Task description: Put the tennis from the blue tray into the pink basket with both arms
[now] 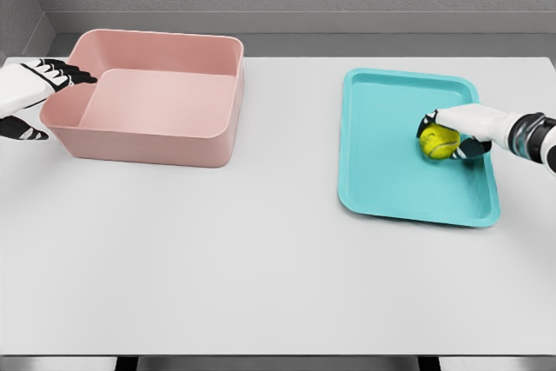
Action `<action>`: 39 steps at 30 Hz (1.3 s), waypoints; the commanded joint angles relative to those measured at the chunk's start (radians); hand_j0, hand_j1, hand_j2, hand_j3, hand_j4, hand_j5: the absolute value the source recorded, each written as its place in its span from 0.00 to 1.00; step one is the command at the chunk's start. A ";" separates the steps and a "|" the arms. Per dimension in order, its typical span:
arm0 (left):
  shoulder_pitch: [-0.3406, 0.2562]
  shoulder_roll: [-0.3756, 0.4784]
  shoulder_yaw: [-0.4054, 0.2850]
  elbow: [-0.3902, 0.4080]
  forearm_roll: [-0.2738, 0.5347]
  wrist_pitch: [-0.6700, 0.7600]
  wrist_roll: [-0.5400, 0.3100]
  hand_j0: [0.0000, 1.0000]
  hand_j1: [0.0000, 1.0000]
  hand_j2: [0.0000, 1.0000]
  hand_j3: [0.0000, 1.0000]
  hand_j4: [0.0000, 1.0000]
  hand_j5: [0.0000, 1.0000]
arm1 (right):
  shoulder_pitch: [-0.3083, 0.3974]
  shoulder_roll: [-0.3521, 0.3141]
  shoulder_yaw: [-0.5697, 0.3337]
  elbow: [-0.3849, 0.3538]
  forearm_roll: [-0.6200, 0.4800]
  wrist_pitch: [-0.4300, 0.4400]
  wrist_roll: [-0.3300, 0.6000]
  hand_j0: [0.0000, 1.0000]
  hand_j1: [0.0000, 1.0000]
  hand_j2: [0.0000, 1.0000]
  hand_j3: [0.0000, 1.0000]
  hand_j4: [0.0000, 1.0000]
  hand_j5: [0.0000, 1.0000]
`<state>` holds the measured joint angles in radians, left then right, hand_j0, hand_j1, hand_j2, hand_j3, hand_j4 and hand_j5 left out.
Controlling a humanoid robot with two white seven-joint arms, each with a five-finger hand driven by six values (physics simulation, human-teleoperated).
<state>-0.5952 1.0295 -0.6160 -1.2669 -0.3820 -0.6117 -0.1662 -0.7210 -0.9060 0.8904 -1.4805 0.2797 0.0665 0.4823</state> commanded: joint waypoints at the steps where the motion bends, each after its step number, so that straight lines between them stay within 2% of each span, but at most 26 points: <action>1: 0.000 0.001 0.002 0.000 0.006 0.001 0.001 1.00 1.00 1.00 1.00 1.00 1.00 | 0.000 -0.005 -0.005 -0.018 -0.001 -0.001 -0.001 0.57 0.57 0.57 0.57 0.57 0.57; 4: 0.000 0.001 0.002 0.000 0.006 0.001 0.001 1.00 1.00 1.00 1.00 1.00 1.00 | -0.008 -0.011 -0.015 -0.040 -0.001 0.001 -0.001 0.57 0.57 0.57 0.57 0.57 0.57; 13: 0.002 0.004 0.002 -0.008 0.006 0.001 0.001 1.00 1.00 1.00 1.00 1.00 1.00 | -0.031 -0.014 -0.016 -0.202 -0.002 -0.007 -0.002 0.57 0.57 0.57 0.57 0.57 0.57; 20: 0.000 0.004 0.002 -0.008 0.006 0.001 0.001 1.00 1.00 1.00 1.00 1.00 1.00 | -0.032 -0.004 -0.015 -0.271 -0.004 -0.010 -0.001 0.57 0.57 0.57 0.57 0.57 0.57; 27: 0.000 0.003 0.002 -0.008 0.006 0.001 0.001 1.00 1.00 1.00 1.00 1.00 1.00 | -0.055 0.032 -0.013 -0.271 -0.005 -0.039 -0.001 0.57 0.57 0.57 0.57 0.57 0.57; 39: 0.000 0.003 0.002 -0.008 0.006 0.001 0.001 1.00 1.00 1.00 1.00 1.00 1.00 | -0.087 0.117 0.002 -0.273 -0.007 -0.240 -0.001 0.57 0.57 0.57 0.57 0.57 0.57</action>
<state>-0.5937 1.0314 -0.6146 -1.2747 -0.3819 -0.6117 -0.1662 -0.8084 -0.8067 0.8903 -1.7528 0.2749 -0.1420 0.4825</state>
